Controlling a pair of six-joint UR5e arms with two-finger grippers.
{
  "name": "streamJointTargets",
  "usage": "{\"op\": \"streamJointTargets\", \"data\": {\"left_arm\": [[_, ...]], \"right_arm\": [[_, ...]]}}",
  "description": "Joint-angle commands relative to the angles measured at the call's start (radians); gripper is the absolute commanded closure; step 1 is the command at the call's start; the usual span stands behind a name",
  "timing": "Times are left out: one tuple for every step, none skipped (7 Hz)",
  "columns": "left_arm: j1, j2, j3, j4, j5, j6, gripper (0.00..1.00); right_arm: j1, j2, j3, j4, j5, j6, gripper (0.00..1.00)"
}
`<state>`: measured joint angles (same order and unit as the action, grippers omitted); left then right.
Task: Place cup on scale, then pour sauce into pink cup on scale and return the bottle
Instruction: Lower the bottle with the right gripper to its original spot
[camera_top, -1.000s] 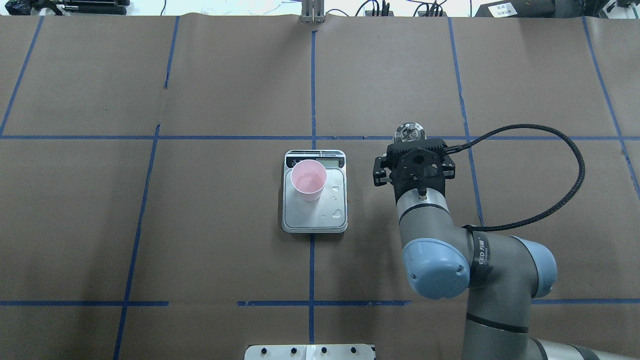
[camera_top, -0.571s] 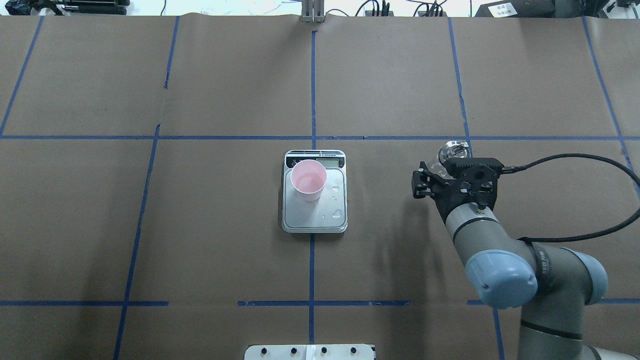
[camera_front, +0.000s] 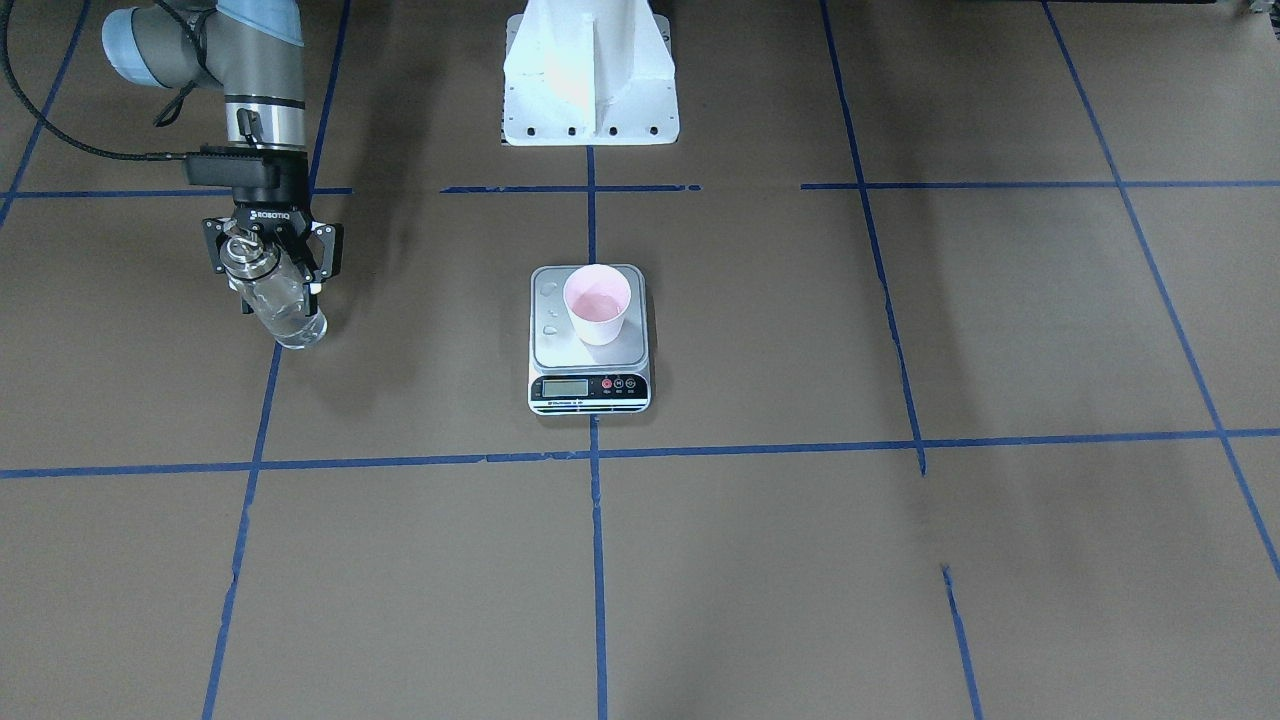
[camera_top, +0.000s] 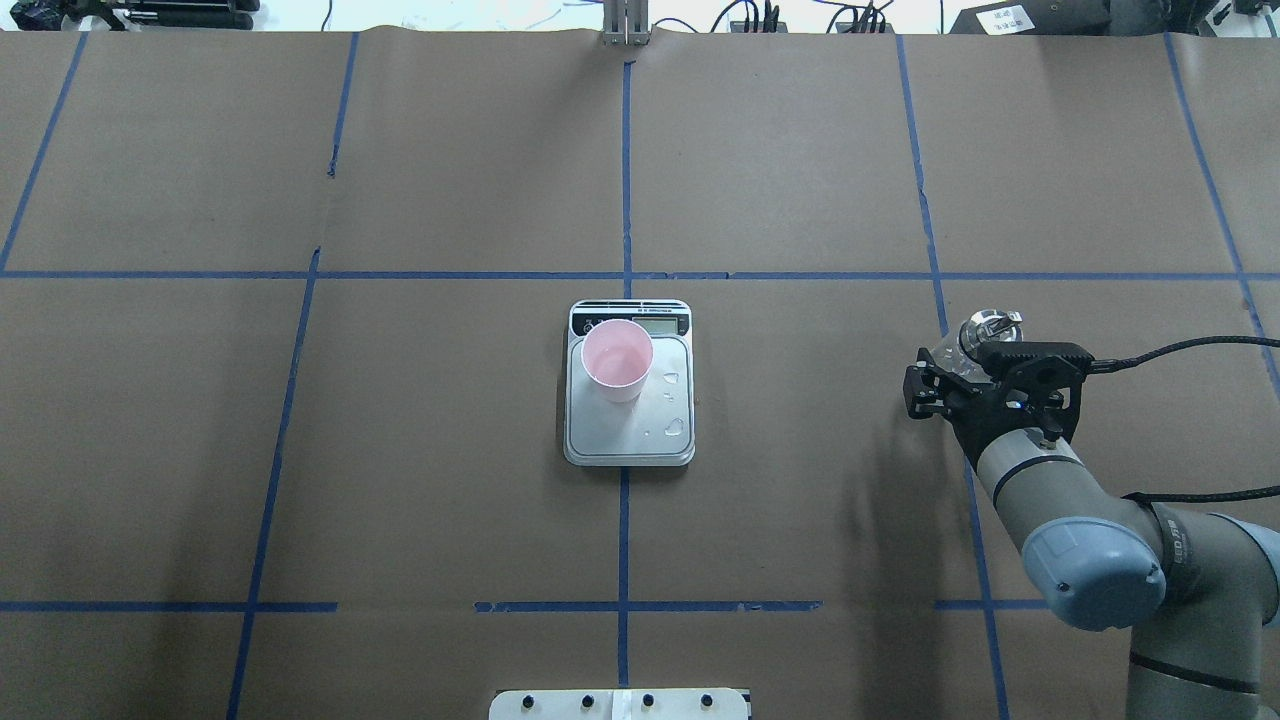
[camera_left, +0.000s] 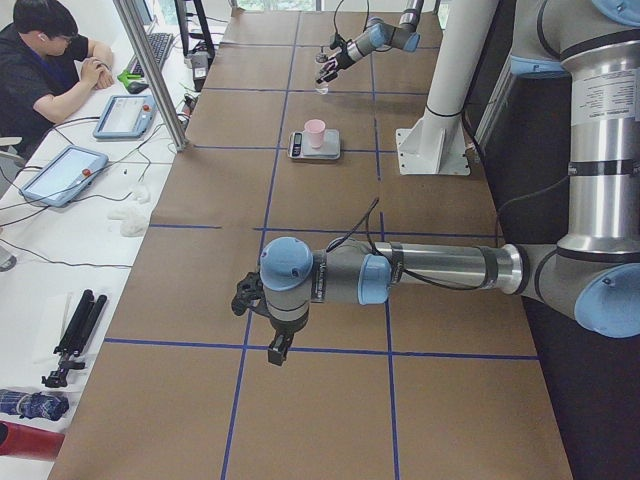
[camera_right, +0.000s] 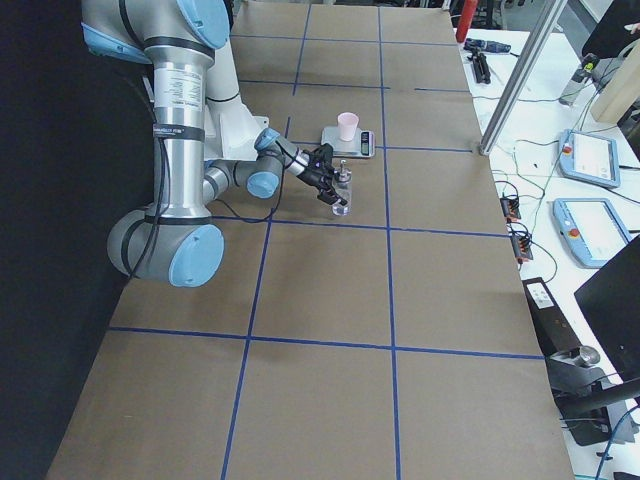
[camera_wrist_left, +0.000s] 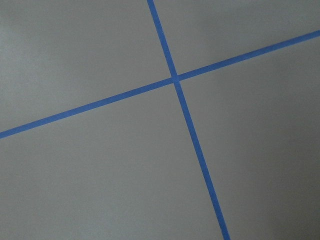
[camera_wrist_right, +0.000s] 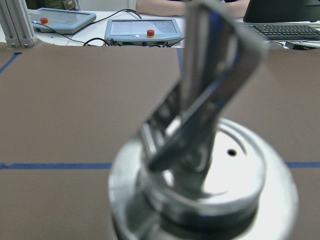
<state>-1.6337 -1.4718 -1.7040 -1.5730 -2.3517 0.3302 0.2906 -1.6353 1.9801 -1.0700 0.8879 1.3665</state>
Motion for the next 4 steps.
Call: {"op": "streamJointTargets", "data": {"left_arm": [[0.000,0.001,0.003,0.001,0.000,0.000,0.00],[0.000,0.001,0.003,0.001,0.000,0.001,0.00],[0.000,0.001,0.003,0.001,0.000,0.001,0.00],[0.000,0.001,0.003,0.001,0.000,0.000,0.00]], "right_arm": [[-0.002,0.005,-0.012,0.001,0.020,0.000,1.00],[-0.004,0.009,-0.012,0.001,0.032,0.002,1.00],[-0.004,0.009,-0.013,-0.001,0.034,0.002,0.93],[-0.004,0.009,-0.015,-0.001,0.045,0.003,0.91]]}}
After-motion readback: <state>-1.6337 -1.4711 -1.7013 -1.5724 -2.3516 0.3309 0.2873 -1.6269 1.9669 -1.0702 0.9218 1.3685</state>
